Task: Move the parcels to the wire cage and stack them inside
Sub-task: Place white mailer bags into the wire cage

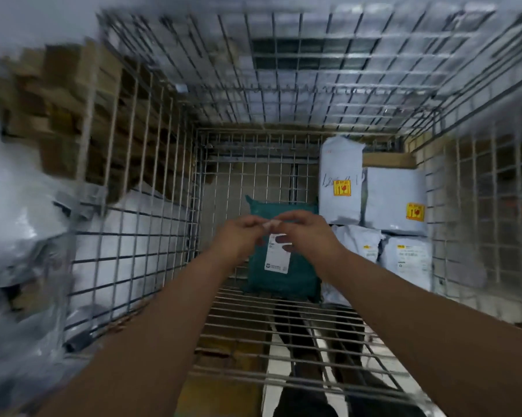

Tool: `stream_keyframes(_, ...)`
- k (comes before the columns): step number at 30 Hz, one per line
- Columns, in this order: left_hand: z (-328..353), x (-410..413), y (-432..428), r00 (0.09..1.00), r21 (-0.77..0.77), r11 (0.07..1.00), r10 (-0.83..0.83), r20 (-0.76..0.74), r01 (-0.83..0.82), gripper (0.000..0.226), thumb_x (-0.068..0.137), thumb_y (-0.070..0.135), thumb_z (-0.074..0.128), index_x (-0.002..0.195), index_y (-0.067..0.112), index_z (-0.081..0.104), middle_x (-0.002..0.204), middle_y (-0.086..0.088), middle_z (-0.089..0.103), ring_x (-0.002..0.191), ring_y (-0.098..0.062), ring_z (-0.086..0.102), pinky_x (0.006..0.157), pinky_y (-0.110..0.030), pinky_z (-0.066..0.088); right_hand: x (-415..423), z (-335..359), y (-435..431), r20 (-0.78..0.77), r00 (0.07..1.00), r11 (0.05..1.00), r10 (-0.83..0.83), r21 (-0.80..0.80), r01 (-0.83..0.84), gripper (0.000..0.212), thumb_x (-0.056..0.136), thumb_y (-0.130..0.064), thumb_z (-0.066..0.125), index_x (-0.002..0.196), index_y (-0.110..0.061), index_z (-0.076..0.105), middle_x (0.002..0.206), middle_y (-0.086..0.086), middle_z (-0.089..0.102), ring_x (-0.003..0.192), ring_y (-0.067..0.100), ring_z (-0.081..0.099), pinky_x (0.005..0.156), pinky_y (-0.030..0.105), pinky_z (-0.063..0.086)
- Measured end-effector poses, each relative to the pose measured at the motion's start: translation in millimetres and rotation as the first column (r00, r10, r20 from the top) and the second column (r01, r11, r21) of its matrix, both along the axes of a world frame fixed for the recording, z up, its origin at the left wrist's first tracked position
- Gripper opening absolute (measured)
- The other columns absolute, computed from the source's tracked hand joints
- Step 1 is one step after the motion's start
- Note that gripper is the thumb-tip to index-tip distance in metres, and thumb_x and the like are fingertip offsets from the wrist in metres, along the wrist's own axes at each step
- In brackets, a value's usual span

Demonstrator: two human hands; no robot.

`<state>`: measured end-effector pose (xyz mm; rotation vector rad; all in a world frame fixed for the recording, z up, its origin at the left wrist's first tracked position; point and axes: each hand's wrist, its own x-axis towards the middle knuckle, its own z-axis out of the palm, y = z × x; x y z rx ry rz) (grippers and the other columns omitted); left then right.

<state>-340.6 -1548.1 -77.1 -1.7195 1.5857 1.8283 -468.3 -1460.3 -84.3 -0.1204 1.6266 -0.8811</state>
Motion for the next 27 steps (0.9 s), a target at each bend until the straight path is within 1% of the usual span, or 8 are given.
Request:
stream_keyframes(3,67.2,5.4,20.0,0.977,0.024,0.981,0.195,-0.083,-0.194,0.018,0.104,0.024,0.062,0.118,0.022,0.073,0.113,-0.002,0.076,0.108,-0.024,0.071,0.095,-0.039,0.055,1.6,68.8,14.0,0.013,1.0,0.998,-0.025,-0.057,0.025,0.008,0.095,-0.021,0.076,0.101,-0.017,0.073,0.11,0.017,0.075,0.091,0.023,0.072,0.083,0.034,0.06)
stream_keyframes(6,118.9,14.4,44.9,0.955,-0.013,0.969,0.241,-0.172,-0.247,0.017,0.105,0.022,0.06,0.114,0.023,0.074,0.109,0.002,0.078,0.104,-0.018,0.072,0.093,-0.038,0.056,6.0,121.9,34.0,0.022,0.999,0.994,-0.028,-0.105,0.03,0.016,0.1,-0.02,0.07,0.112,-0.011,0.072,0.102,0.012,0.076,0.084,0.019,0.071,0.077,0.028,0.06)
stream_keyframes(8,144.7,20.9,65.0,0.941,-0.043,0.961,0.259,-0.219,-0.274,0.018,0.105,0.022,0.06,0.114,0.023,0.075,0.107,0.004,0.08,0.101,-0.015,0.074,0.089,-0.035,0.058,9.7,149.7,52.1,0.03,0.999,0.991,-0.034,-0.127,0.038,0.018,0.101,-0.019,0.068,0.116,-0.009,0.071,0.1,0.01,0.076,0.084,0.018,0.072,0.08,0.029,0.061)
stream_keyframes(12,180.3,38.0,115.1,0.91,-0.063,0.943,0.295,-0.291,-0.325,0.02,0.105,0.018,0.059,0.113,0.024,0.076,0.107,0.002,0.08,0.099,-0.015,0.076,0.084,-0.031,0.058,20.2,186.3,95.8,0.013,1.0,0.988,-0.028,-0.149,0.03,0.014,0.102,-0.019,0.066,0.113,-0.011,0.072,0.11,0.015,0.077,0.093,0.024,0.073,0.094,0.042,0.06)
stream_keyframes(14,192.9,47.7,140.5,0.895,-0.069,0.934,0.313,-0.317,-0.351,0.021,0.105,0.017,0.059,0.114,0.024,0.076,0.107,0.003,0.08,0.097,-0.014,0.077,0.082,-0.029,0.059,27.8,198.9,117.4,0.01,1.0,0.986,-0.019,-0.166,0.02,0.014,0.102,-0.019,0.066,0.112,-0.011,0.072,0.111,0.016,0.077,0.094,0.026,0.073,0.093,0.042,0.06)
stream_keyframes(18,208.8,68.0,191.9,0.867,-0.076,0.909,0.361,-0.343,-0.409,0.021,0.105,0.018,0.059,0.116,0.024,0.076,0.109,0.003,0.079,0.097,-0.013,0.076,0.076,-0.025,0.057,46.8,212.3,157.8,0.007,1.0,0.979,0.016,-0.202,-0.014,0.019,0.102,-0.018,0.066,0.116,-0.007,0.072,0.109,0.017,0.077,0.088,0.023,0.072,0.076,0.031,0.06)
stream_keyframes(22,213.1,97.1,242.2,0.842,-0.071,0.884,0.413,-0.348,-0.462,0.021,0.105,0.019,0.06,0.119,0.022,0.075,0.109,0.004,0.079,0.098,-0.012,0.076,0.087,-0.034,0.059,72.6,213.2,198.2,0.002,0.997,0.975,0.082,-0.206,-0.079,0.019,0.102,-0.02,0.066,0.117,-0.01,0.073,0.11,0.015,0.078,0.094,0.025,0.073,0.083,0.035,0.06)
stream_keyframes(27,200.9,156.9,299.2,0.836,-0.069,0.865,0.455,-0.306,-0.496,0.021,0.104,0.02,0.062,0.12,0.023,0.075,0.11,0.001,0.079,0.103,-0.018,0.075,0.093,-0.038,0.058,124.4,196.9,248.6,0.042,0.992,0.98,0.115,-0.167,-0.107,0.014,0.101,-0.018,0.067,0.111,-0.011,0.073,0.104,0.014,0.078,0.085,0.021,0.071,0.072,0.027,0.058)
